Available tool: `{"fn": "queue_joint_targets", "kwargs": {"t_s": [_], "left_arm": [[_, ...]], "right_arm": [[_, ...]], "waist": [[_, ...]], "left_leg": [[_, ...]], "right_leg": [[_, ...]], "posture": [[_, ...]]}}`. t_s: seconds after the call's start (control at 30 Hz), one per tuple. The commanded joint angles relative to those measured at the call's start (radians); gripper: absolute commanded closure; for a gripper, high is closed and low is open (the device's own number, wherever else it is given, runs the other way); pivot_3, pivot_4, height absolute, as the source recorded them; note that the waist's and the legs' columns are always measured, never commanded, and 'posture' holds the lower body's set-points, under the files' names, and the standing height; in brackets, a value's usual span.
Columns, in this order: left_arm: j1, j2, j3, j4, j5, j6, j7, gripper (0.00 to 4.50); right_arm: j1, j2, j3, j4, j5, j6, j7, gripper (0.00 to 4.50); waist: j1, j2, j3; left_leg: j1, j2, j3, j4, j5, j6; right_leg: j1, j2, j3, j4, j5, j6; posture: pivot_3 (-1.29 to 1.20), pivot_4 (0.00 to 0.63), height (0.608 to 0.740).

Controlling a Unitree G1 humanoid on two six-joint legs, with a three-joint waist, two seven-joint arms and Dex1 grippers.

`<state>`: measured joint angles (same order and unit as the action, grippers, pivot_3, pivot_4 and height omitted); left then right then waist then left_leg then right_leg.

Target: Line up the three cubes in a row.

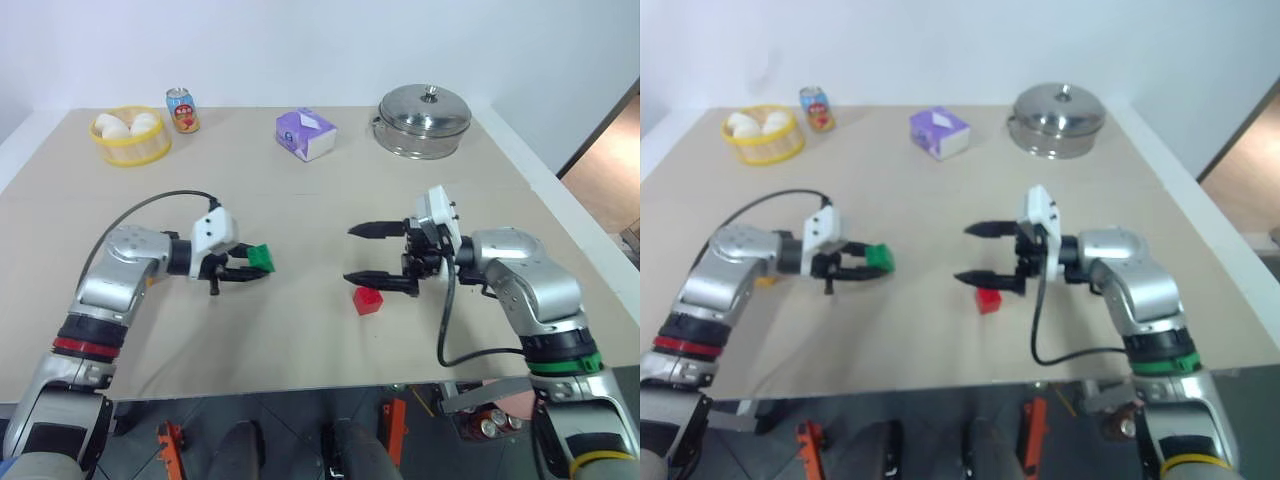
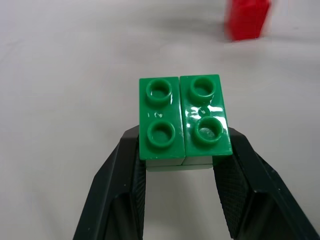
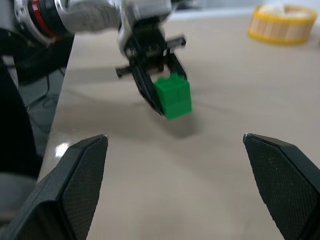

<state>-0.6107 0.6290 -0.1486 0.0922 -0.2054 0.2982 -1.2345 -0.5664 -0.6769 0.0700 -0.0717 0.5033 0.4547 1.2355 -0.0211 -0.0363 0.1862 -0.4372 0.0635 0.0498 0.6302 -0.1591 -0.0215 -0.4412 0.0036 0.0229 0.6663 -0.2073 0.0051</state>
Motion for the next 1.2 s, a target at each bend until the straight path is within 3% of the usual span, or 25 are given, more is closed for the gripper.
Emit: {"fn": "queue_joint_targets", "kwargs": {"t_s": [0.03, 0.23, 0.47, 0.73, 1.2], "left_arm": [[0.014, -0.005, -0.024, -0.123, -0.011, 0.056, 0.025, 3.17], [0.042, -0.015, -0.104, -0.192, 0.018, 0.094, 0.036, 3.17], [0.008, -0.035, -0.2, -0.114, 0.098, 0.026, 0.03, 3.17], [-0.029, -0.095, -0.211, -0.06, 0.098, 0.055, 0.039, 3.17], [-0.035, -0.082, -0.246, -0.034, 0.123, 0.033, -0.016, 3.17]], "right_arm": [[0.02, -0.049, -0.06, -0.09, 0.046, 0.023, 0.014, 0.0], [0.068, -0.104, -0.089, -0.147, 0.066, 0.05, 0.005, 0.0], [0.083, -0.119, -0.106, -0.175, 0.081, 0.071, -0.027, 0.0], [0.108, -0.121, -0.12, -0.217, 0.098, 0.096, -0.062, 0.0], [0.126, -0.131, -0.125, -0.235, 0.11, 0.102, -0.092, 0.0]], "waist": [[-0.002, 0.0, 0.0], [-0.004, 0.0, 0.0], [-0.002, 0.0, 0.0], [-0.002, 0.0, 0.0], [-0.002, 0.0, 0.0]], "left_leg": [[0.0, 0.0, 0.0, 0.0, 0.0, 0.001], [0.002, 0.0, -0.001, 0.001, 0.001, 0.001], [0.002, 0.0, -0.001, 0.002, 0.001, 0.001], [0.0, 0.0, -0.001, 0.003, 0.0, 0.001], [0.001, 0.0, -0.001, 0.003, 0.0, 0.001]], "right_leg": [[0.0, 0.0, 0.0, 0.0, 0.001, 0.0], [0.001, 0.003, 0.003, 0.0, 0.001, -0.004], [0.0, 0.003, 0.004, 0.0, 0.001, -0.003], [0.0, 0.003, 0.005, 0.0, 0.001, -0.003], [0.0, 0.004, 0.005, 0.0, 0.0, -0.004]], "posture": [[0.0, 0.15, 0.74], [0.0, 0.15, 0.74], [0.0, 0.15, 0.74], [0.0, 0.15, 0.74], [0.0, 0.15, 0.74]]}}
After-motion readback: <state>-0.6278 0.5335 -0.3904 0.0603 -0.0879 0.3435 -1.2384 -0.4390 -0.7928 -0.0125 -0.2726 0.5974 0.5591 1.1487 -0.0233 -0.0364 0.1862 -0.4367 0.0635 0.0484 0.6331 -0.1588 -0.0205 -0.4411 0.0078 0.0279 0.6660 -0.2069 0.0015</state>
